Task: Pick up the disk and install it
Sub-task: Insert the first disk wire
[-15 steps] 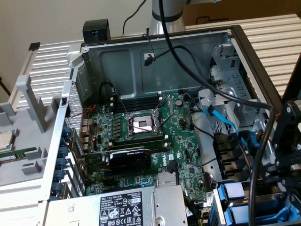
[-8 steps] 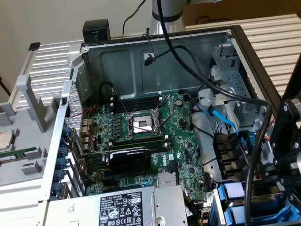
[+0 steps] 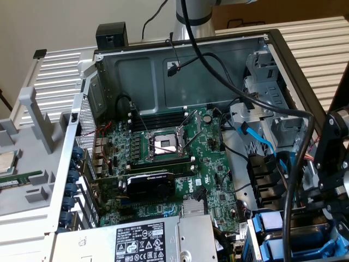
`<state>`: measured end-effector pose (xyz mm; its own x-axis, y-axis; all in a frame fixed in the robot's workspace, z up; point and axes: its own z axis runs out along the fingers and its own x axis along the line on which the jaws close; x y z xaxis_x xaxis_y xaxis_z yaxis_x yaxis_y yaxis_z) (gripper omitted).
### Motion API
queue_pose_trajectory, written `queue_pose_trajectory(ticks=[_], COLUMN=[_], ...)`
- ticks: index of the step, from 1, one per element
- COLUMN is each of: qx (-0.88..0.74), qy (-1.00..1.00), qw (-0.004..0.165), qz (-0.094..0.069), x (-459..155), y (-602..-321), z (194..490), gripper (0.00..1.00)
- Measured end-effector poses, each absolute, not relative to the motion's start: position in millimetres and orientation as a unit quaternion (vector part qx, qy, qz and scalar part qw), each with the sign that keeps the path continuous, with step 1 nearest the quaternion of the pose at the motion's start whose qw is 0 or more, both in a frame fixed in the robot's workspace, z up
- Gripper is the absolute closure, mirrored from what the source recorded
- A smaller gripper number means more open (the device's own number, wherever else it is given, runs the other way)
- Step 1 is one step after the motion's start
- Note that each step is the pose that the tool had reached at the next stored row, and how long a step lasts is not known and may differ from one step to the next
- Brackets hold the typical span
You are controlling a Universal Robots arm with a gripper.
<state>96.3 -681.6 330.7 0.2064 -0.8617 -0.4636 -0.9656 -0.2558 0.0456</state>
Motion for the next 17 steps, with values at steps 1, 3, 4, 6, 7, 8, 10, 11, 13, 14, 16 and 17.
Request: queue_pose_trajectory(ticks=[1,3,4,6,7,8,10,11,13,14,16,17], qx=[-0.766,-0.767,-0.767,-0.768,-0.769,-0.769,-0.77,-0.77,-0.77,-0.771,-0.771,-0.771], qy=[0.596,0.597,0.597,0.597,0.597,0.598,0.598,0.598,0.599,0.599,0.6,0.6], qw=[0.128,0.128,0.128,0.127,0.127,0.126,0.125,0.124,0.123,0.123,0.122,0.122], qz=[0.201,0.198,0.197,0.193,0.191,0.189,0.186,0.184,0.181,0.179,0.177,0.176], x=[95.8,94.9,94.4,93.4,92.8,92.3,91.6,91.2,90.4,90.0,88.9,88.3], y=[-681.5,-681.4,-681.4,-681.2,-681.2,-681.1,-681.0,-680.9,-680.8,-680.8,-680.7,-680.6], z=[331.4,332.6,333.2,334.0,334.3,334.6,335.1,335.3,335.9,336.1,336.3,336.4], gripper=[0.83,0.83,0.83,0.83,0.83,0.83,0.83,0.83,0.83,0.83,0.83,0.83])
